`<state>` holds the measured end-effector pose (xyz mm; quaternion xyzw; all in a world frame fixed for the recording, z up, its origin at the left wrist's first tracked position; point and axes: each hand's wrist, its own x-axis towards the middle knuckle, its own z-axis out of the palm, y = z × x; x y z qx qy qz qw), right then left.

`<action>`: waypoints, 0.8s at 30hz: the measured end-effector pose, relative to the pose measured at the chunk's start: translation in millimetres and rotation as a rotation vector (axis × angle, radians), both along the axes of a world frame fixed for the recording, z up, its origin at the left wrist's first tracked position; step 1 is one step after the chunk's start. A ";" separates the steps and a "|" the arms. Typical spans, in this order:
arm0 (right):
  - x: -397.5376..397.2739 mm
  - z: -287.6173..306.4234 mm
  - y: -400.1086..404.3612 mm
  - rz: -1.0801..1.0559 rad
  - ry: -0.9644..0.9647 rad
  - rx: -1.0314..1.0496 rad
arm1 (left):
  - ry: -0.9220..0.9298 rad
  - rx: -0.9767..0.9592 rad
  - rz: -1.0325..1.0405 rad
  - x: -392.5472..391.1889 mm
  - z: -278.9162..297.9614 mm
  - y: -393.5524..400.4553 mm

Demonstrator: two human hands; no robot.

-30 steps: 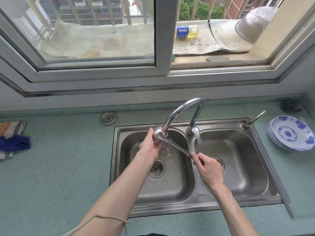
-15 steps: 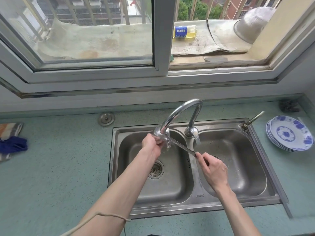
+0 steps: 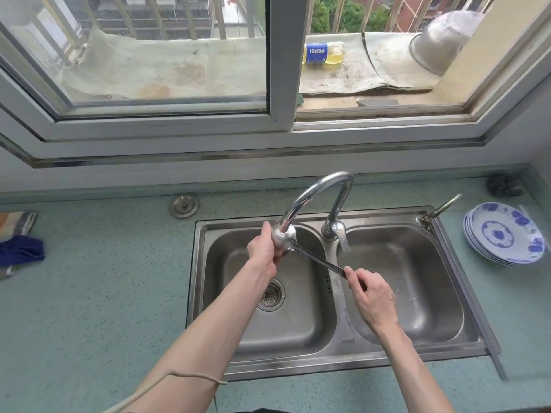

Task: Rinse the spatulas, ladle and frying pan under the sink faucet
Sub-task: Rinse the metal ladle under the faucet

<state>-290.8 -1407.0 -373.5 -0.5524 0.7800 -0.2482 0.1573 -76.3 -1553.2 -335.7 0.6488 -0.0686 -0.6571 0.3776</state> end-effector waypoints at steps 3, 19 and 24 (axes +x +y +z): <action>0.7 1.2 0.1 -0.011 -0.060 0.000 | 0.007 0.005 0.039 2.5 0.1 -3.7; 5.0 32.5 -4.1 0.090 -0.461 0.156 | 0.079 -0.145 -0.064 15.6 -13.0 8.5; 13.3 48.5 -10.1 0.093 -0.539 0.145 | -0.045 -0.206 -0.115 19.7 -18.0 18.2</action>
